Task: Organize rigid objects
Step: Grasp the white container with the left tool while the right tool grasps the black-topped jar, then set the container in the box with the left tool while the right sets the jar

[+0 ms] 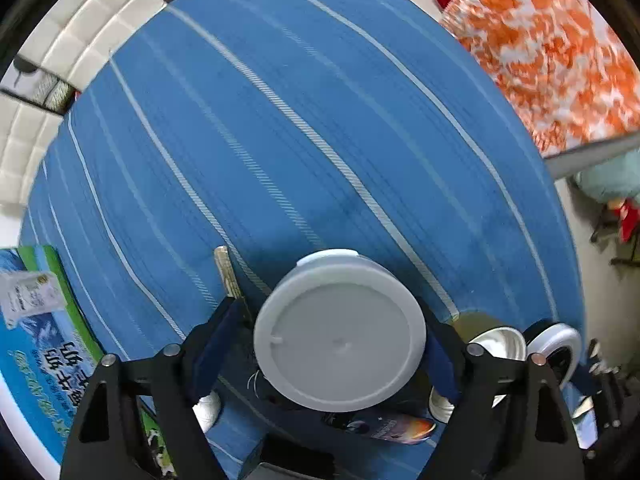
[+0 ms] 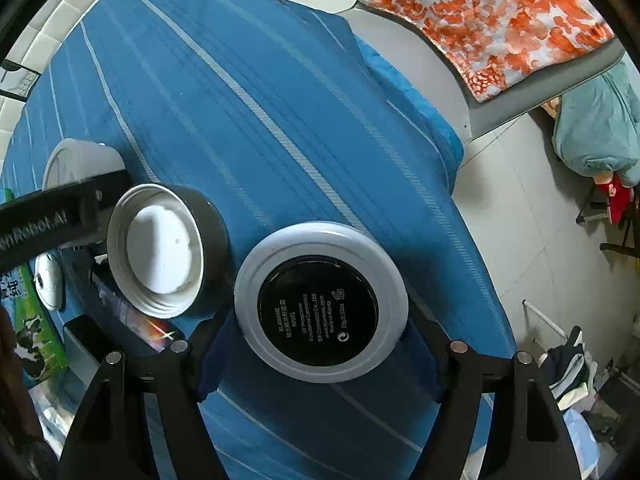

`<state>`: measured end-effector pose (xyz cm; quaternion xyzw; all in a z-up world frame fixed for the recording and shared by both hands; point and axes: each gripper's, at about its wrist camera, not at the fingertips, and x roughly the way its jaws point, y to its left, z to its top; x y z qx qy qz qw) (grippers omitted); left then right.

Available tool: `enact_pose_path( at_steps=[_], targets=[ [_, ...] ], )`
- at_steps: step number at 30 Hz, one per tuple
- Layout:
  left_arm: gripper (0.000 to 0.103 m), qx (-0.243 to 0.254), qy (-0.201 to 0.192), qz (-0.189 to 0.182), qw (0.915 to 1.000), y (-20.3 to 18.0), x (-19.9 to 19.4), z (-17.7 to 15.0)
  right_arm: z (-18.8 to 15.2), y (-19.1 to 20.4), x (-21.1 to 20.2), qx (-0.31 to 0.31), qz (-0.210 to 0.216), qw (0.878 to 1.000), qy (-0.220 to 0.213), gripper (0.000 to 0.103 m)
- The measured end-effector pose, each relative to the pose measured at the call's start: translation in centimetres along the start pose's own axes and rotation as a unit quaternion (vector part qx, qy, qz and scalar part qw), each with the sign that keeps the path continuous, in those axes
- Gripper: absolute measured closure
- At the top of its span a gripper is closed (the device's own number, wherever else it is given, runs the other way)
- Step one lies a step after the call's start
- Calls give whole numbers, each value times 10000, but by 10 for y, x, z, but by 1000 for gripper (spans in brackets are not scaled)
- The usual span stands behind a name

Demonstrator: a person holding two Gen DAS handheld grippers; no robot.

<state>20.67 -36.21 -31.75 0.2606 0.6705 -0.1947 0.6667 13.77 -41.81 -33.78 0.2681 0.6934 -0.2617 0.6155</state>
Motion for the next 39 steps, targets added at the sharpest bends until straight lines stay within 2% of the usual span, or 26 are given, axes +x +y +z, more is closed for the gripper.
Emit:
enact_pose_path(
  at_steps=[3,4,5,8,13,19,24,29,34,39],
  targets=[
    [28,62,-68,64,9999,3,0,-2,0,2,-1,-7,-29,10000,4,26],
    [36,73,-84,72,9999,3,-1,-2,0,2,-1,-14,-46,10000,-5,26],
    [37,88,-137,53,9999,2,-3,-1,0,3,-2,-31,-58,10000,-21,26],
    [37,7,-112,-69,9999,9,-4,-2,-3,5,-8,-80,-41,9999,-66,26],
    [37,-181,-340,-162,9991,24,-20,-13,-11,16,-32,-283,23,9992,-286,26],
    [37,-469,-674,-505,9953,42,-57,-35,-20,31,-67,-503,223,9972,-509,26],
    [37,-791,-1078,-788,9879,63,-99,-65,-33,53,-104,-756,436,9934,-750,26],
    [37,-1090,-1508,-870,9787,93,-142,-100,-59,100,-150,-1235,762,9837,-1066,26],
    [37,-1468,-1763,-705,9708,144,-177,-149,-92,169,-187,-1904,1110,9670,-1281,26],
    [37,-2145,-1946,-428,9562,206,-199,-202,-120,238,-206,-2506,1300,9491,-1393,26]
  ],
)
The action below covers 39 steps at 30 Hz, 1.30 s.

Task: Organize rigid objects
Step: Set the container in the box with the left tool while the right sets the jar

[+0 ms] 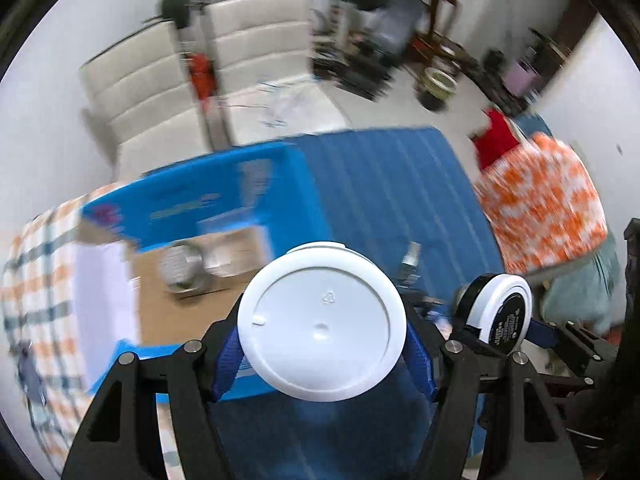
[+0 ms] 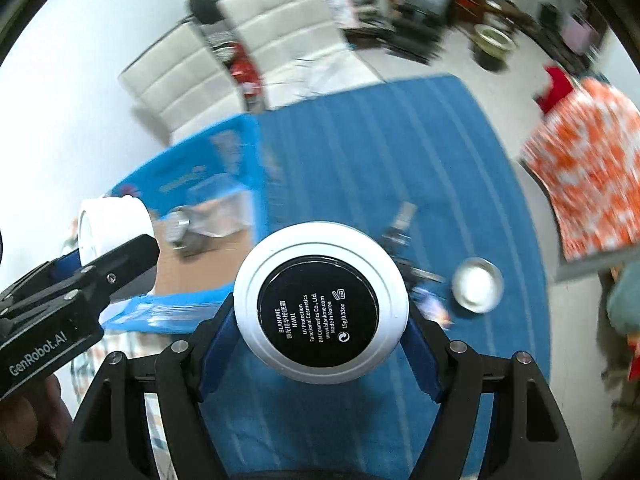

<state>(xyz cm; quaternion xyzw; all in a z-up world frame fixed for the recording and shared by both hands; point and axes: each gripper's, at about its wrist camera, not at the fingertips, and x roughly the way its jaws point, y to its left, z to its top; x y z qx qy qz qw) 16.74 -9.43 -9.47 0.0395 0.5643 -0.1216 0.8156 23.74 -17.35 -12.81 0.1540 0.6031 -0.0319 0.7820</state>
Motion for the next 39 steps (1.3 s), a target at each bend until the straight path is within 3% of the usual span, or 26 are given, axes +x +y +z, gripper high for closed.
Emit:
enact_pose_path(
  at_steps=[4,8,17,21,30,39],
  targets=[
    [37,-335,-162,468,9982,47,-19,-15,3,57,12,-381,122,9992,66,26],
    [37,-659,-185,591,9959,82,-27,-27,0,88,22,-584,136,9981,153,26],
    [37,-927,-316,547,9937,123,-39,-37,10,116,36,-690,-31,9974,197,26],
    [37,-1035,-312,527,9927,146,-30,-31,23,126,62,-682,-228,9970,300,26],
    [37,-1363,556,685,9867,219,70,-3,43,129,166,-501,-650,9905,1101,26],
    [37,-1435,1296,486,9799,234,147,16,47,123,216,-284,-766,9852,1510,26]
  ],
)
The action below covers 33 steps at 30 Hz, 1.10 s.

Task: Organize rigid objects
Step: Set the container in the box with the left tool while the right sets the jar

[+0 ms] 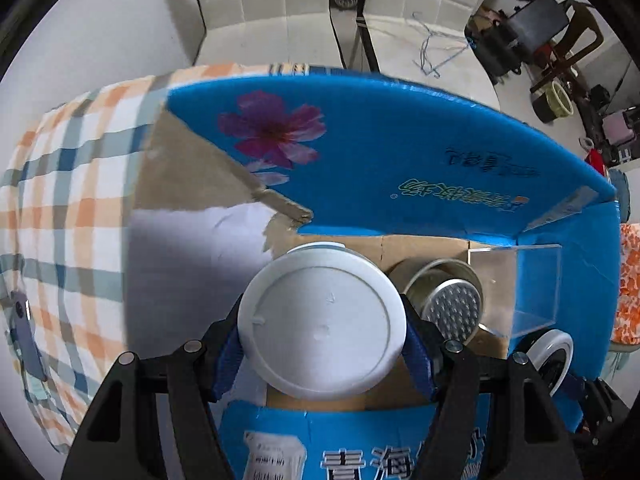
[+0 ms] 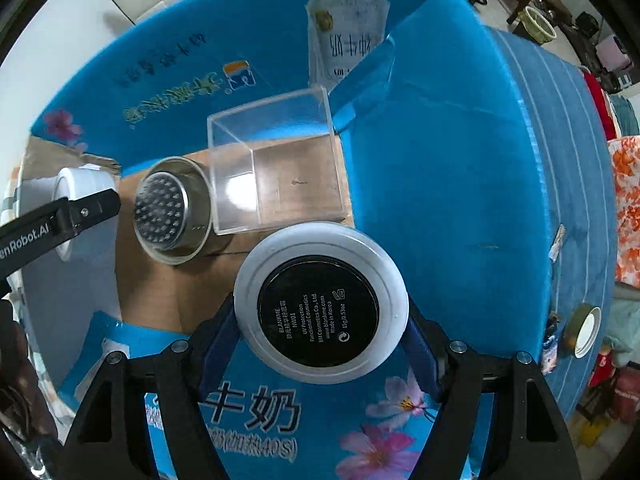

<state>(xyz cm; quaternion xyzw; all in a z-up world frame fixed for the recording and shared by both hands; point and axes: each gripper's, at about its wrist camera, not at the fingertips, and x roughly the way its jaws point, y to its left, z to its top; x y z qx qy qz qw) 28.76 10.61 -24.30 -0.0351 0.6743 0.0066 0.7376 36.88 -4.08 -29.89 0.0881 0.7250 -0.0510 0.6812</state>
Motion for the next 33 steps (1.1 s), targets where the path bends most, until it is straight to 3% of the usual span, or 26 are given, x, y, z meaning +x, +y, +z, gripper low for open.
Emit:
enact_pose_path(
  at_steps=[9,19,25,27,31,33],
  targets=[
    [37,154,168,128,9997,-10,22,13,6,9,33,-67,-135,9997,216,26],
    [36,120,252,-43,9996,-4,25,16,17,13,54,3,-187,9985,516,25],
    [36,142,522,-14,9985,-1,24,14,24,7,56,31,-122,9974,715,25],
    [36,159,631,-41,9979,1,22,13,27,6,53,12,-72,9974,716,20],
    [32,237,669,10,9975,4,11,8,19,3,36,-127,-101,9984,544,14],
    [23,285,654,-24,9974,5,1,4,15,1,29,-203,-117,9986,481,14]
  ],
)
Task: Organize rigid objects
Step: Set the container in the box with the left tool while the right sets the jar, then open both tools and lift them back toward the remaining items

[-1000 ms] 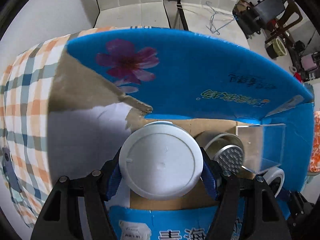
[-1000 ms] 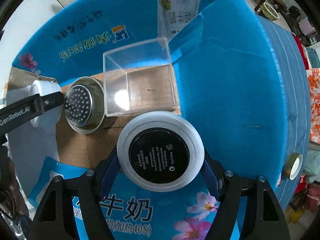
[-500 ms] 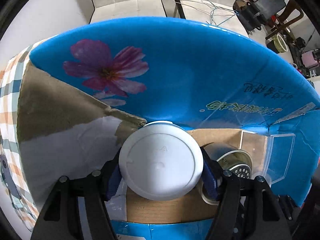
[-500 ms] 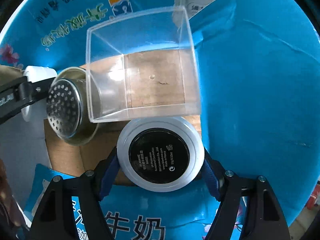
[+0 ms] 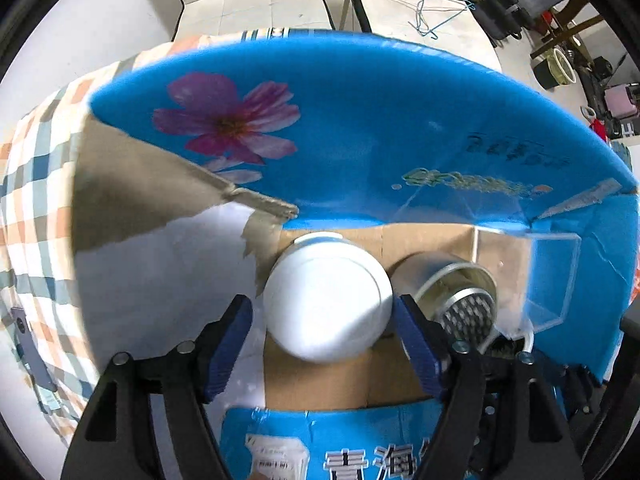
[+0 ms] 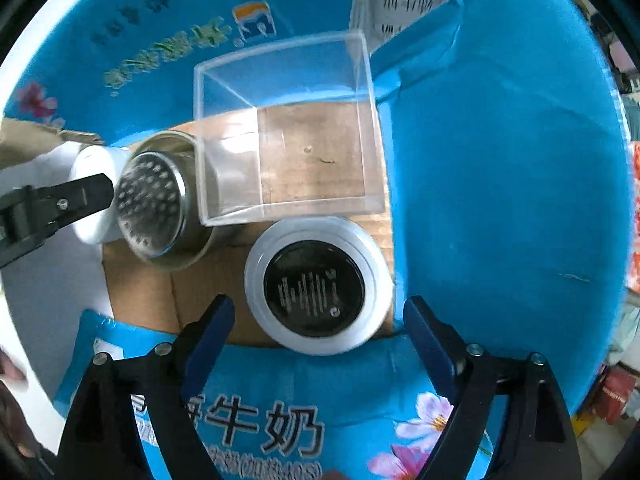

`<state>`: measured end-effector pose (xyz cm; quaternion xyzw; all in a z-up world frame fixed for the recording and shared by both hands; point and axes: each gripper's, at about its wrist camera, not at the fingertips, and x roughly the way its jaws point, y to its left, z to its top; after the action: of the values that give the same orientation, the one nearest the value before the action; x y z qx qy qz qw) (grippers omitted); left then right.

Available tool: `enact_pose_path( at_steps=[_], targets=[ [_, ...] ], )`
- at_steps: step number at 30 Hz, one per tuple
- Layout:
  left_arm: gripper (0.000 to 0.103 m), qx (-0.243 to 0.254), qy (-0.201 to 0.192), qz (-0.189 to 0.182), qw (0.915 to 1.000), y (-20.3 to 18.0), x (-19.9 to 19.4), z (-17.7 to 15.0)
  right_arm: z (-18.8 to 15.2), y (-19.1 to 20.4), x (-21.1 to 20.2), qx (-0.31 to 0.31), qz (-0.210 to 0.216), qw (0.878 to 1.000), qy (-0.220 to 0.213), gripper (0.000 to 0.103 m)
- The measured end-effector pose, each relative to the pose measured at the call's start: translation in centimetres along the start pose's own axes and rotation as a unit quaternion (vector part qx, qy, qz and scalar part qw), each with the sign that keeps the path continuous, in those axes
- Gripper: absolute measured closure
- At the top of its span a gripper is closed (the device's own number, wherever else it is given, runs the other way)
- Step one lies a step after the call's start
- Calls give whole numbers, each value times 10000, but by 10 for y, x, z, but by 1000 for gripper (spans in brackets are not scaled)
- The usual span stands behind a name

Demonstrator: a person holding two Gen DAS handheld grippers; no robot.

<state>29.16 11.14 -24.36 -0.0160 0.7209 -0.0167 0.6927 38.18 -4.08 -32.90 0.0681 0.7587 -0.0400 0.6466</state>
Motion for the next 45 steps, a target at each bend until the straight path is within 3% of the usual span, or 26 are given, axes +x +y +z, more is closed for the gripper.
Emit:
enact_pose_path(
  at_steps=[1,2,14,20,28,34,45],
  targets=[
    [7,27,-16,-75,10000,-1,-4,-3,-3,-1,-5,-46,-6,10000,-44,13],
    [0,56,-59,-57,10000,-1,-12,-7,-6,-1,-10,-91,5,9999,-94,13],
    [0,-22,-930,-34,9957,0,-89,-68,-56,3,-94,-474,169,9956,-793,13],
    [0,-154,-1270,-157,9917,-12,-116,-85,-96,18,-142,-609,320,9911,-1141,13],
    [0,-256,-1781,-156,9836,-22,-161,-131,-145,9,-198,-728,542,9841,-1527,13],
    [0,-188,-1922,-156,9810,-32,-183,-157,-168,2,-226,-828,536,9784,-1819,13],
    [0,-183,-2033,14,9789,-54,-192,-173,-175,-30,-240,-787,860,9732,-1980,13]
  ],
)
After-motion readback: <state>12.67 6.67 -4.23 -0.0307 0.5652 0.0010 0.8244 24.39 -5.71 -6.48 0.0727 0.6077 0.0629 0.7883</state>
